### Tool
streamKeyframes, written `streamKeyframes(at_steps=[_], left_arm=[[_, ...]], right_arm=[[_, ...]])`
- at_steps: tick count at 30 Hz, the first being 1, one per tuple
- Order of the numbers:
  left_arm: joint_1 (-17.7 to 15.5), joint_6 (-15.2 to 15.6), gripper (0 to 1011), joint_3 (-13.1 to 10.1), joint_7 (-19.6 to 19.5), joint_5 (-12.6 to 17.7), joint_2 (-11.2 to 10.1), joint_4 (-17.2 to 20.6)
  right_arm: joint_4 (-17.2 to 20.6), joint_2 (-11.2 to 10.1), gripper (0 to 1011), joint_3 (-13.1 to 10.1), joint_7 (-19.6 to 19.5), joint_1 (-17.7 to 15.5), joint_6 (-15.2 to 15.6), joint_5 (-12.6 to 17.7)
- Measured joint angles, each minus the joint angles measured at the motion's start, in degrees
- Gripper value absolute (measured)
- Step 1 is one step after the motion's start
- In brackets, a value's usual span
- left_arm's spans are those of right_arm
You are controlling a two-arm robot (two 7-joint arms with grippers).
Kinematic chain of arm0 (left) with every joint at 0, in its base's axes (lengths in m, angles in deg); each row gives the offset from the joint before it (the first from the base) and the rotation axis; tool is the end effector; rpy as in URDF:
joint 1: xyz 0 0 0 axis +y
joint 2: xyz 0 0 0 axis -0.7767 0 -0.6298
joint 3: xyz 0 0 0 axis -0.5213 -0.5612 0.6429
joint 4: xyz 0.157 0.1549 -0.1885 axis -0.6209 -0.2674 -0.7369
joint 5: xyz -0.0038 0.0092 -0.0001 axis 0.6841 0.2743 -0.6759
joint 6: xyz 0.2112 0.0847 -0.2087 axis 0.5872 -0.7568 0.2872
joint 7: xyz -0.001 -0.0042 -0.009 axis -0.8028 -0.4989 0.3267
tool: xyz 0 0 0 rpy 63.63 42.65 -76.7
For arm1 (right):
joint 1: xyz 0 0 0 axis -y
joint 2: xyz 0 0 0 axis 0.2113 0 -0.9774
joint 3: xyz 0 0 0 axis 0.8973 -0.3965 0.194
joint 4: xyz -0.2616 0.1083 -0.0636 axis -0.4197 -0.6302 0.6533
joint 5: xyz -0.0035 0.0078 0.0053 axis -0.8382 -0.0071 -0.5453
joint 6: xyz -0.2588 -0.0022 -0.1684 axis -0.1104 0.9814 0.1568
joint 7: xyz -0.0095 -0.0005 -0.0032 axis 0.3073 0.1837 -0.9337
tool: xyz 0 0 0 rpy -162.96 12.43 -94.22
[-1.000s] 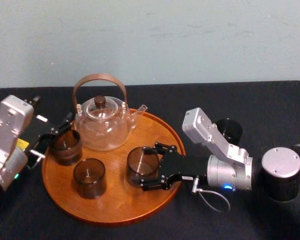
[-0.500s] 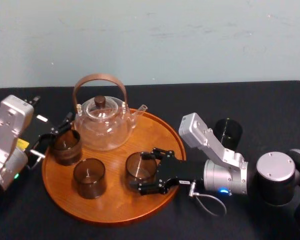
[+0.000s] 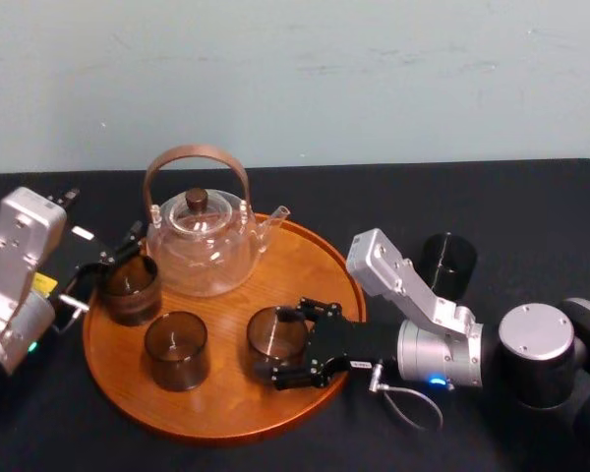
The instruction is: Pick up the glass from the table and place it on the tray.
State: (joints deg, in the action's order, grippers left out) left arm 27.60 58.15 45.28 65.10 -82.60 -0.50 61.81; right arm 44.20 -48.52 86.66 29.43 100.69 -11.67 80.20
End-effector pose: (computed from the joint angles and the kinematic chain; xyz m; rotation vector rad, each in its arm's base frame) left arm 0.3580 0.0826 -0.3022 0.3042 -0.2849 1.2479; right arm 0.3903 0.0222 -0.3027 -0.3492 -0.0035 -0.3646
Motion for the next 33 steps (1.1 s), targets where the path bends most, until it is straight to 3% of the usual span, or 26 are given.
streamKeyframes(at_steps=[25,30,33], left_arm=[[0.0,0.0,1001,0.0,0.0,0.0,0.0,0.0],[0.0,0.0,1001,0.0,0.0,0.0,0.0,0.0],[0.0,0.0,1001,0.0,0.0,0.0,0.0,0.0]], right_arm=[[-0.3,0.2,908,0.2,-0.8,-0.1,0.4,-0.9],[-0.3,0.2,1000,0.2,-0.7,-0.1,0.4,-0.9],[-0.3,0.2,1002,0.2,-0.7,-0.1,0.4,-0.9]])
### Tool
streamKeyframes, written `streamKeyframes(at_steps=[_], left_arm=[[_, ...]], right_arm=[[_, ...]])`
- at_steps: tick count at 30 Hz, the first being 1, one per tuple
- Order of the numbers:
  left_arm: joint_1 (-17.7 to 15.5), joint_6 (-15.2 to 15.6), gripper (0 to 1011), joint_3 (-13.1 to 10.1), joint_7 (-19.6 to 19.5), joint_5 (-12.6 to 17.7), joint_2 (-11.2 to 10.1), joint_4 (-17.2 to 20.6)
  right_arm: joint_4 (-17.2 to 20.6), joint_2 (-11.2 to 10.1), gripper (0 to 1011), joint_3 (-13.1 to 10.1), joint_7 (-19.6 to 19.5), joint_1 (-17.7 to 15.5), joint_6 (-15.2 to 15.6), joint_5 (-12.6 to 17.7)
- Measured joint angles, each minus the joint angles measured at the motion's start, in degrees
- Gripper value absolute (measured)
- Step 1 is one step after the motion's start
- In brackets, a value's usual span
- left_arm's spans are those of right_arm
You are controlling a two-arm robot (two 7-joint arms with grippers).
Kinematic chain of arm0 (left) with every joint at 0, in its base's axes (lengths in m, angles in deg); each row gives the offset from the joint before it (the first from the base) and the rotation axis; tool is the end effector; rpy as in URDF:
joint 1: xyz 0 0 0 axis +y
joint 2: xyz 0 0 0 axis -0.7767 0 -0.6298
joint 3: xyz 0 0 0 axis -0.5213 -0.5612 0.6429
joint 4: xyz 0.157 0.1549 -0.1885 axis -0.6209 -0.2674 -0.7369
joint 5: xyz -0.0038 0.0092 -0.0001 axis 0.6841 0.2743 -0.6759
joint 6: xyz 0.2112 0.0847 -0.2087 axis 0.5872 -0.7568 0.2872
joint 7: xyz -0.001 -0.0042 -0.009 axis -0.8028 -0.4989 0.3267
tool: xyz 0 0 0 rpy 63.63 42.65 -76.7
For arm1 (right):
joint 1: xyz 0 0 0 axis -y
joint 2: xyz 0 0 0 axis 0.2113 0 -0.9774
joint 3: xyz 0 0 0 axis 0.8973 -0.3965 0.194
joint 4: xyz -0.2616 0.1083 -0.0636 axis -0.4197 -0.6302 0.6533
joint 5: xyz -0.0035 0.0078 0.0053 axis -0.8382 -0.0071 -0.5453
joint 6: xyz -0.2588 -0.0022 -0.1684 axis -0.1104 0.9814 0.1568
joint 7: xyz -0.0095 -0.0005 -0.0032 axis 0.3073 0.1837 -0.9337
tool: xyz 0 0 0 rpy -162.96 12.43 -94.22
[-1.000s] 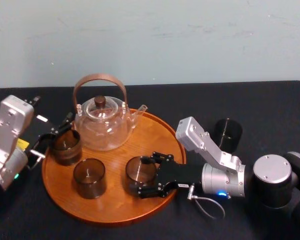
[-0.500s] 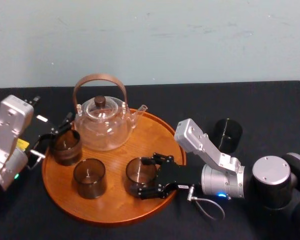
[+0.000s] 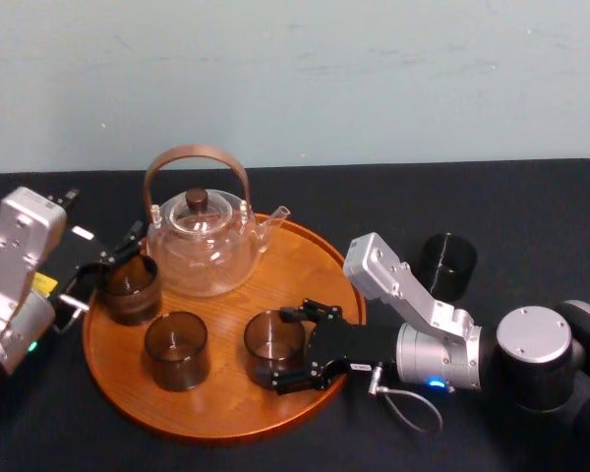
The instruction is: Pick up the glass from the table and place it on the tray.
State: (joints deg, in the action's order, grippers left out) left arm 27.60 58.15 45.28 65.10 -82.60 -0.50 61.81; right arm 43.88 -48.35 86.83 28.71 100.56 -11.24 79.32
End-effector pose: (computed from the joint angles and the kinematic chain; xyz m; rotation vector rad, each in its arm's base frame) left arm 0.3580 0.0826 -0.3022 0.3042 -0.2849 1.2479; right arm 0.3894 0.0231 -0.3056 -0.3683 -0.0028 -0.3749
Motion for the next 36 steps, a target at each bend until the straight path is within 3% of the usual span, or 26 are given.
streamKeyframes(at_steps=[16,21,36], left_arm=[[0.0,0.0,1001,0.0,0.0,0.0,0.0,0.0],[0.0,0.0,1001,0.0,0.0,0.0,0.0,0.0],[0.0,0.0,1001,0.0,0.0,0.0,0.0,0.0]], right_arm=[[0.0,0.0,1003,-0.1,0.1,0.0,0.0,0.1],[1.8,-1.7,1002,-0.8,0.9,-0.9,0.0,1.1],[10.3,-10.3,1002,-4.6,1.9,-6.7,0.4,5.1]])
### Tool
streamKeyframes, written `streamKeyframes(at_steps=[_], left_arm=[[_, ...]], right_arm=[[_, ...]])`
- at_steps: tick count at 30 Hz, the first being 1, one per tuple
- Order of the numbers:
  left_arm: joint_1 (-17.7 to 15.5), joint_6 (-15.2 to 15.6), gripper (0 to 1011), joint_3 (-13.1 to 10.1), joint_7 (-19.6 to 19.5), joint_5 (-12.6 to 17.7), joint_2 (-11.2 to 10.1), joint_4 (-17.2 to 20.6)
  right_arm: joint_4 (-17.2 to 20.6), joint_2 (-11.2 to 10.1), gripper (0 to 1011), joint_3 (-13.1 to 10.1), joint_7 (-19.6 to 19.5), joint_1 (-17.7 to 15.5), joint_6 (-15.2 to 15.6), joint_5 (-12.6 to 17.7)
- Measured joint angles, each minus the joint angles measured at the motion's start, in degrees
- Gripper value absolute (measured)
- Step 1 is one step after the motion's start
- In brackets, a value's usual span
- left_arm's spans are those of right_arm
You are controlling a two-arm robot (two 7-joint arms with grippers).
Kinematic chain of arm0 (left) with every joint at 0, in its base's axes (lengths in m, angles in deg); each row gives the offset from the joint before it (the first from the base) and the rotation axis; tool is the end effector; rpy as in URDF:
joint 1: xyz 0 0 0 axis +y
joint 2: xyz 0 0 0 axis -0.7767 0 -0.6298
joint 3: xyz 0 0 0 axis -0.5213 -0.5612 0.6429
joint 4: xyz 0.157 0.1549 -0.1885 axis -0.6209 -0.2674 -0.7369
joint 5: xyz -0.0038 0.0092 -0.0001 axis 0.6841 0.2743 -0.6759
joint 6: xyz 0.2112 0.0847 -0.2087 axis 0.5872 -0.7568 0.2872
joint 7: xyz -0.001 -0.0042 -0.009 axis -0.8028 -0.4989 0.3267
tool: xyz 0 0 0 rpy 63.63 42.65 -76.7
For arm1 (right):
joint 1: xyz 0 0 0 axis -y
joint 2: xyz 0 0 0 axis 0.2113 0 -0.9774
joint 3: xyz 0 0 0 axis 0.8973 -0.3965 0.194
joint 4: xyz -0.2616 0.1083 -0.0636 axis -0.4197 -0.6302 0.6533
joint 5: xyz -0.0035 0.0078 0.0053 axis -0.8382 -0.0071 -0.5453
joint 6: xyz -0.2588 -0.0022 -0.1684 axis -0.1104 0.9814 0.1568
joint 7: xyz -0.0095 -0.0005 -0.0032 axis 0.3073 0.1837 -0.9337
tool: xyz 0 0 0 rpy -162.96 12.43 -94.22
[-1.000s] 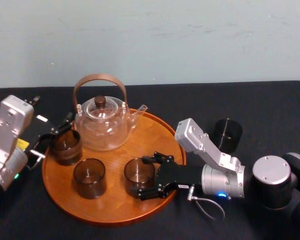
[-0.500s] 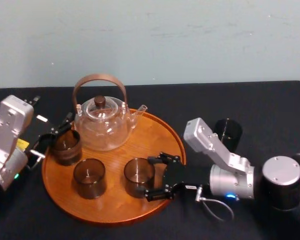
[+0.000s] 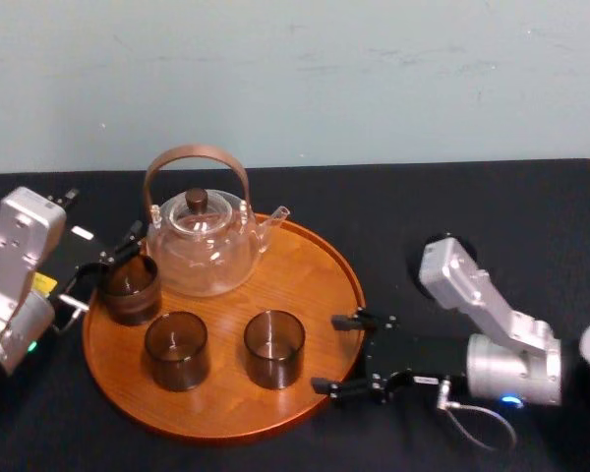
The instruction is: Pick up the glass from the table and place it on the tray.
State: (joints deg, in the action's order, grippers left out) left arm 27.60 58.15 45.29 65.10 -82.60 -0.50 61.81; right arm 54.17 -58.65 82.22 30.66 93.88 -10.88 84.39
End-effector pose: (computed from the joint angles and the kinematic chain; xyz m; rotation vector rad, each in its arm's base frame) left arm 0.3580 0.0827 -0.3022 0.3041 -0.2850 1.2480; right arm 0.3596 -0.0330 -0.2879 -0.3586 0.0100 -0.3788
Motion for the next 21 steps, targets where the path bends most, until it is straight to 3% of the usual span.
streamKeyframes(at_steps=[11,21], left_arm=[[0.0,0.0,1002,0.0,0.0,0.0,0.0,0.0],[0.0,0.0,1002,0.0,0.0,0.0,0.0,0.0]], right_arm=[[4.6,-5.0,1002,-4.7,-0.1,-4.6,-3.7,4.5],[5.8,-5.8,1002,-9.2,-4.0,-8.7,-5.7,7.5]])
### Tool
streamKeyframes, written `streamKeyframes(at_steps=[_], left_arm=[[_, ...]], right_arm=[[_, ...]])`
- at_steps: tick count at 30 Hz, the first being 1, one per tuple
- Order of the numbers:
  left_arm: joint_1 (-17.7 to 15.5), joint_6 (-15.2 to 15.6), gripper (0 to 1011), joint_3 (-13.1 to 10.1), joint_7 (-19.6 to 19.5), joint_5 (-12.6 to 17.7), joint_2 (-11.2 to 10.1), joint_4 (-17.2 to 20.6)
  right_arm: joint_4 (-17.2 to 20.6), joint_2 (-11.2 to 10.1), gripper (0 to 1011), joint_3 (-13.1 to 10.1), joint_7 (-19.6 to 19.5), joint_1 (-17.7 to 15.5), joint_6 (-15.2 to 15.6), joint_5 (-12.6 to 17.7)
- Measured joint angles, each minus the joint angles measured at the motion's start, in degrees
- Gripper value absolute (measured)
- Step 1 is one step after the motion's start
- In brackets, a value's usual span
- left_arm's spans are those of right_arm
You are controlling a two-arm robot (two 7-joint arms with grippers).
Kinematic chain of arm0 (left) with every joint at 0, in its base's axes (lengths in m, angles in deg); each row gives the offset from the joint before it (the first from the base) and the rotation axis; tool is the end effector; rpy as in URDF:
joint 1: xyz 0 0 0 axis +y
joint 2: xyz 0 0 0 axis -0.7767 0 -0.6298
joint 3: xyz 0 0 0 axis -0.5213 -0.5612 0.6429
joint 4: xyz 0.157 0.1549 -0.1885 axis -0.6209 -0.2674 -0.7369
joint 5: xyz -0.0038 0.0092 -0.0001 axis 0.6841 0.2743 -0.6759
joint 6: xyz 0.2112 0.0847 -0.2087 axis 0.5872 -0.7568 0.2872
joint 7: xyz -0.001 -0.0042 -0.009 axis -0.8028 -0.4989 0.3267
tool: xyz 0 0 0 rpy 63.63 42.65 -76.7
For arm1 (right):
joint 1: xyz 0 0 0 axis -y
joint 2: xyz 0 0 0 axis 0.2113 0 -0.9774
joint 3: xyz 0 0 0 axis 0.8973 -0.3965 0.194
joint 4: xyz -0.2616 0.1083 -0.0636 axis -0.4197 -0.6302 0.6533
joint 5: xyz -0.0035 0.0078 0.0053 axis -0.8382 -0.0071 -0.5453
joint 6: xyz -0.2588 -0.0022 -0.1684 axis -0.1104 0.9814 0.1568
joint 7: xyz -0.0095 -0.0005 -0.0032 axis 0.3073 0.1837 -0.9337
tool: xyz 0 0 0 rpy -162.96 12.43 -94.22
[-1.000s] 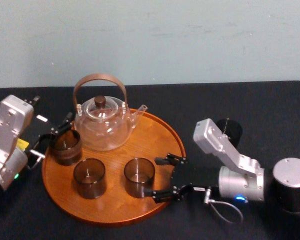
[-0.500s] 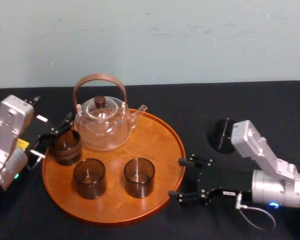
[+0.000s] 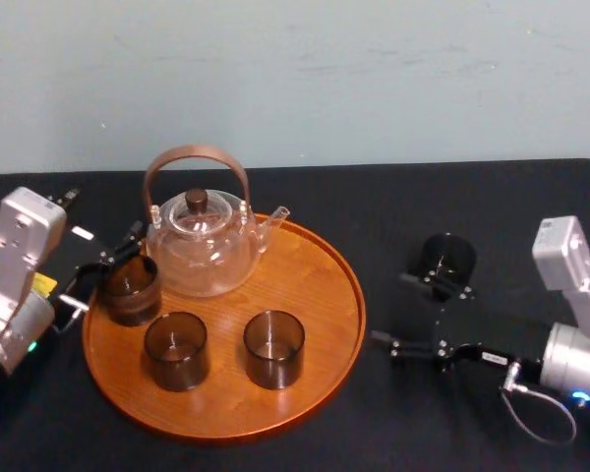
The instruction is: Pick up the glass from the table and place it on the tray.
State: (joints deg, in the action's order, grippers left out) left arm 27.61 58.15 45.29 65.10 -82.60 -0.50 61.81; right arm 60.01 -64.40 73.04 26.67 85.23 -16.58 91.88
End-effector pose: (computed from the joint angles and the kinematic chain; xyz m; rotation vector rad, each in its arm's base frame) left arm 0.3580 0.0827 -0.3023 0.3042 -0.2848 1.2480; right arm 0.3332 -0.0821 -0.2760 -0.2221 -0.0120 -0.5318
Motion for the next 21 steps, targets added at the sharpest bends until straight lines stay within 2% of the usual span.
streamKeyframes(at_steps=[3,4,12,21], left_arm=[[0.0,0.0,1001,0.0,0.0,0.0,0.0,0.0],[0.0,0.0,1002,0.0,0.0,0.0,0.0,0.0],[0.0,0.0,1001,0.0,0.0,0.0,0.0,0.0],[0.0,0.0,1001,0.0,0.0,0.0,0.0,0.0]], right_arm=[[0.3,0.3,1002,-2.3,-3.8,-2.1,0.3,0.3],[0.3,0.3,1002,-2.3,-3.8,-2.1,0.3,0.3],[0.6,1.4,1002,-6.8,-12.2,-4.8,2.7,-0.4],[-0.4,2.7,1002,-8.7,-16.3,-4.7,6.1,-2.7]])
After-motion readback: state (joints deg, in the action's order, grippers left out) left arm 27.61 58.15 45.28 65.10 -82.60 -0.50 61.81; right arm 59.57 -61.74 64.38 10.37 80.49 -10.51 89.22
